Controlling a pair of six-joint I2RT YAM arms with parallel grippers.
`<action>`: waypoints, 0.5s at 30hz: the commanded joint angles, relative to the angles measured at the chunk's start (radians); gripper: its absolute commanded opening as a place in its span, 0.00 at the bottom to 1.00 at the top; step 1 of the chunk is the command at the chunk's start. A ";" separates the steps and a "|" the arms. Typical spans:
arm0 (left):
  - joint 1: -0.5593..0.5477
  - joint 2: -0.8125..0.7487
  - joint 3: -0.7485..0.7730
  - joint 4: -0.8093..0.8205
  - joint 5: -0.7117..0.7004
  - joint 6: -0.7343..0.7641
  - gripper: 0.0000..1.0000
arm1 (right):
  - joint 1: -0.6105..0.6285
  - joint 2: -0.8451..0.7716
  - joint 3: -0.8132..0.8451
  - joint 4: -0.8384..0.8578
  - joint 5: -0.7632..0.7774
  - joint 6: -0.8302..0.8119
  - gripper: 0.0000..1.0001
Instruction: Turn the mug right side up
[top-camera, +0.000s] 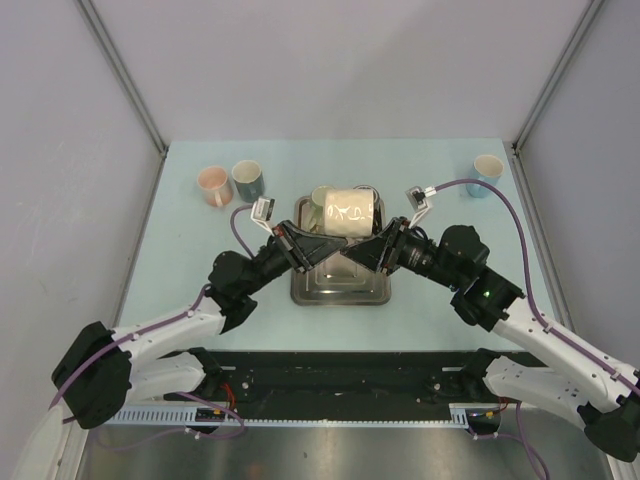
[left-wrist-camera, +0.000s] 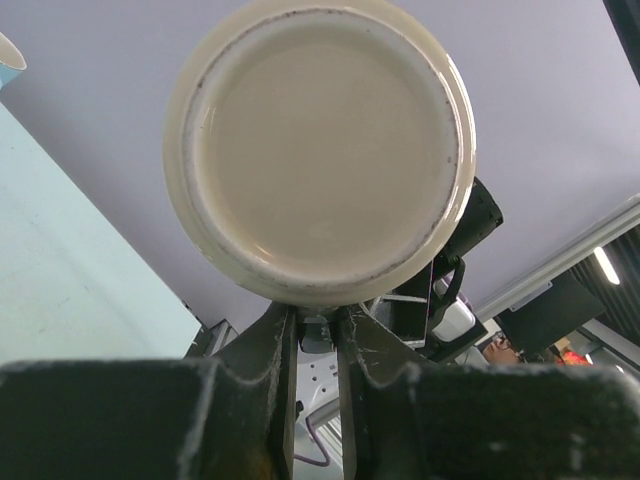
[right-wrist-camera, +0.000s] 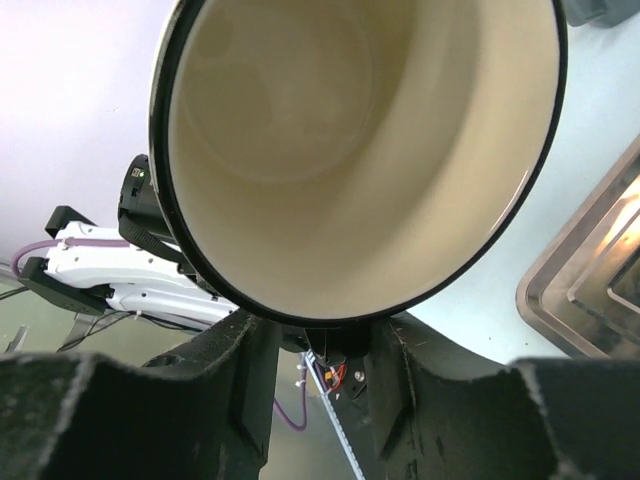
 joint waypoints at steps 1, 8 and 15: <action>-0.035 -0.037 0.057 0.115 0.048 0.005 0.00 | 0.003 0.010 0.004 0.066 0.000 0.000 0.33; -0.035 -0.048 0.046 0.122 0.045 0.003 0.00 | 0.000 0.012 0.004 0.057 0.004 -0.003 0.15; -0.035 -0.053 0.040 0.121 0.045 0.009 0.00 | -0.001 0.013 0.002 0.033 0.023 -0.007 0.00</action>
